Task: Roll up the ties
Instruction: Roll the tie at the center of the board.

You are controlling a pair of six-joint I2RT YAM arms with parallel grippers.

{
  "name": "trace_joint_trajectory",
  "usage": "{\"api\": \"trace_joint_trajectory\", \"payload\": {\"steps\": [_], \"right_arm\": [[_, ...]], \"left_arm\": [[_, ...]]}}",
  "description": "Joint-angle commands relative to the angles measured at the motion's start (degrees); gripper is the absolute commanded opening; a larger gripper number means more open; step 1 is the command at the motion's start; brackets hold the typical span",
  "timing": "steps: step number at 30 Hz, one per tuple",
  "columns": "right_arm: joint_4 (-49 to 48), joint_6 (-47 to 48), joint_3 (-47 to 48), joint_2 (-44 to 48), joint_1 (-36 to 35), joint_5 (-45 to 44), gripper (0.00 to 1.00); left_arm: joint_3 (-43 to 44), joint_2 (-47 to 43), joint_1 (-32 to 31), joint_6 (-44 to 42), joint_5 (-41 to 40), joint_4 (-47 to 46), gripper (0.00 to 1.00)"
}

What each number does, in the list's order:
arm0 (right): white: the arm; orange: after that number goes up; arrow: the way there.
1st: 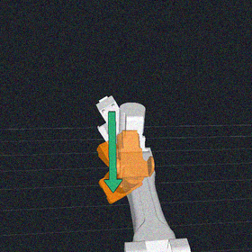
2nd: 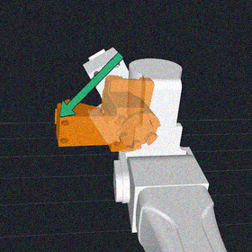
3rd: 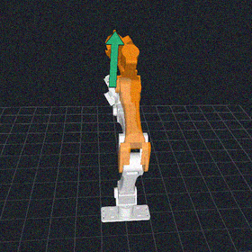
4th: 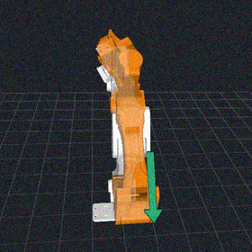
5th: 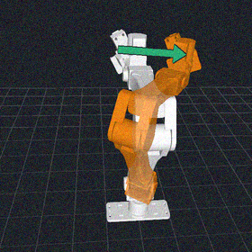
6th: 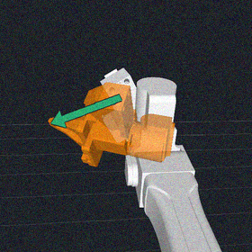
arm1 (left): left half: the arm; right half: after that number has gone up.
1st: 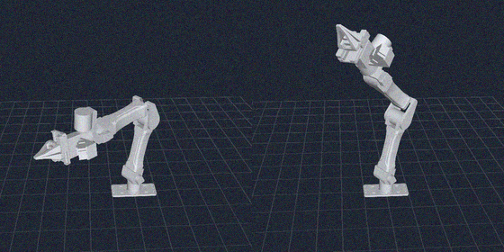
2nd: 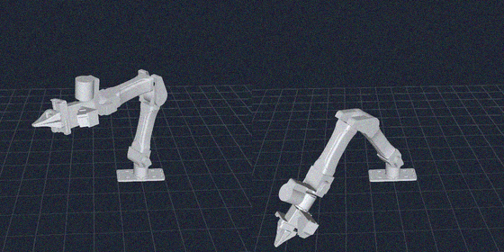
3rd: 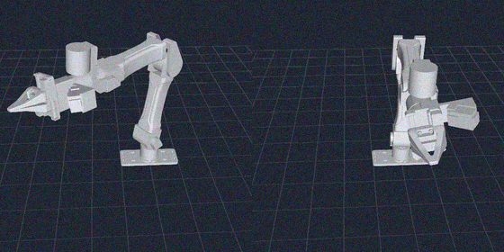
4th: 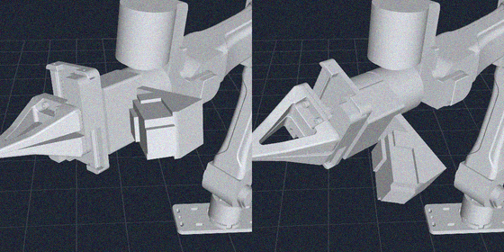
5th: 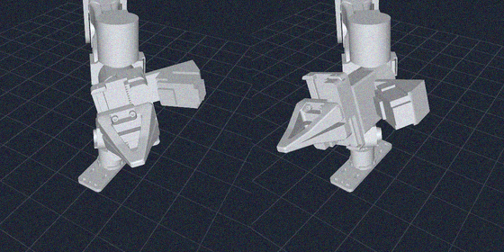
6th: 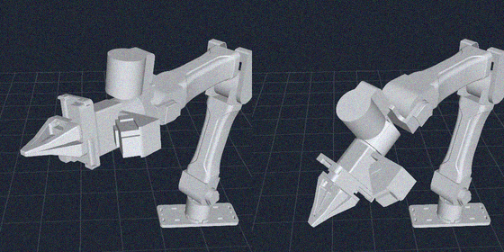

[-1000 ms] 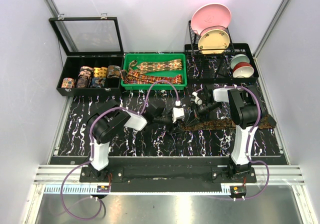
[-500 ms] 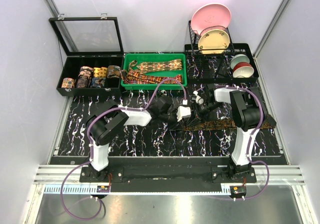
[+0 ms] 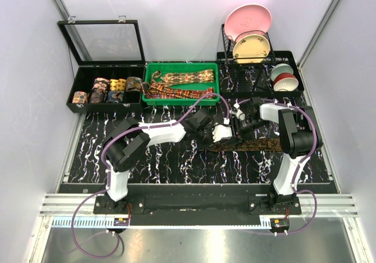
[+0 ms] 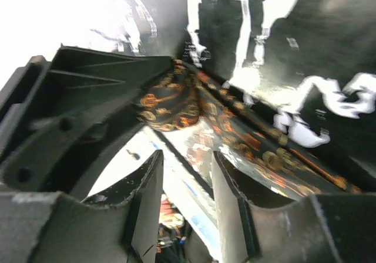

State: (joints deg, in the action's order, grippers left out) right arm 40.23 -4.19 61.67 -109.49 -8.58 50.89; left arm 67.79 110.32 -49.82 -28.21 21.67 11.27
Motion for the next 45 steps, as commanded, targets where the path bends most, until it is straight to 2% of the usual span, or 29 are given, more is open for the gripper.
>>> {"api": "trace_joint_trajectory", "payload": {"steps": [1,6,11,20,25,38,45], "right_arm": [[-8.9,-4.68,-3.03,2.09,-0.56,7.54,0.44],[-22.18,-12.5,-5.85,0.95,-2.05,10.1,0.43],[-27.48,-15.41,-5.86,-0.63,-3.46,10.63,0.43],[-24.06,-13.23,-4.54,-2.74,-5.31,9.93,0.36],[-21.95,-11.46,-5.42,-0.73,-5.4,10.63,0.4],[-22.38,-13.83,-8.32,4.02,-5.66,13.88,0.42],[-23.09,-14.36,-8.14,2.62,-6.54,12.22,0.4]], "left_arm": [[2.17,3.49,-0.8,-2.46,-5.76,13.68,0.1],[4.36,4.2,-1.33,-4.31,-4.88,17.29,0.11],[5.6,5.08,-1.42,-5.1,-3.92,18.96,0.11],[6.13,5.6,-1.33,-4.93,-2.95,19.23,0.12],[6.21,5.69,-1.33,-4.49,-1.98,19.23,0.11],[6.13,6.31,-1.07,-4.31,-1.46,18.88,0.11],[6.39,6.48,-0.89,-4.05,-1.02,18.88,0.11]]}}
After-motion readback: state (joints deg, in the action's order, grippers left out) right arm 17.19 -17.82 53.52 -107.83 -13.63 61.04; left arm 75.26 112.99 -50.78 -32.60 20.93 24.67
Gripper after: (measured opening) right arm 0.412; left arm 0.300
